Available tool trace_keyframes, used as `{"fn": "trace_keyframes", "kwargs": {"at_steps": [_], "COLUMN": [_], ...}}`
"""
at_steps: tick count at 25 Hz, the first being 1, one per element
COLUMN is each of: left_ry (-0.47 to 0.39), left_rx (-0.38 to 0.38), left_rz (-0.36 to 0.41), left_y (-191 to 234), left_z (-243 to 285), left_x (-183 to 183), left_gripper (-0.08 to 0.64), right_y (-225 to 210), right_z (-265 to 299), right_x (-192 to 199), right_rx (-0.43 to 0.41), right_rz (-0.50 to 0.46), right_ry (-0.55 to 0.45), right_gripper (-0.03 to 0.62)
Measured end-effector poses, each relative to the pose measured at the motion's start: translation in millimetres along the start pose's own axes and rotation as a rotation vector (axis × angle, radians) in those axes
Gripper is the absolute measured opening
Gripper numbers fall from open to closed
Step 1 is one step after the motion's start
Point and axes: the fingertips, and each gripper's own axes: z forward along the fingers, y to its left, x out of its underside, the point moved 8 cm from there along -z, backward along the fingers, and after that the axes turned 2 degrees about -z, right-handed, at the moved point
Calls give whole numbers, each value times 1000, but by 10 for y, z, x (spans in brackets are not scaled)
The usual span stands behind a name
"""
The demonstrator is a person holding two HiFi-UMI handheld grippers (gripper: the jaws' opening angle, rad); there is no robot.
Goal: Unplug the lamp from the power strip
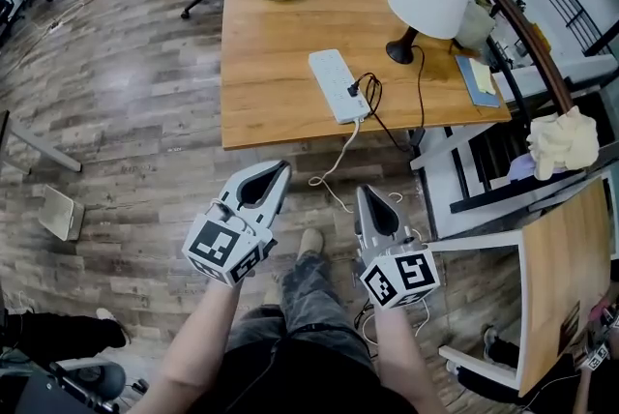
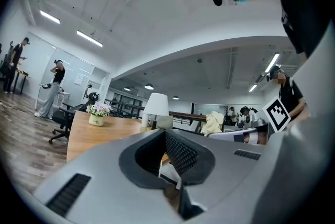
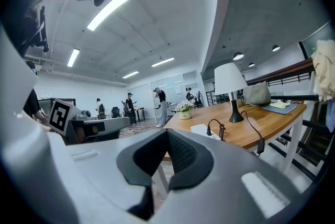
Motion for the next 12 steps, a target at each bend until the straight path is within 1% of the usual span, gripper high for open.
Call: {"fn": "trace_keyframes", "kwargs": {"at_steps": [6, 12], "left_ry": [18, 42], "left_rx": [-9, 10], "left_rz": [-21, -38], "left_y": [134, 223], "left_z": [386, 803], "left_x": [105, 205], "left_gripper": [-5, -5], "right_y": [-296, -618], "right_z": [308, 588], "right_x": [-1, 58], "right_rx": [-22, -37], "right_rz": [3, 17], "right_ry": [36, 76], "right_gripper": [8, 8]}}
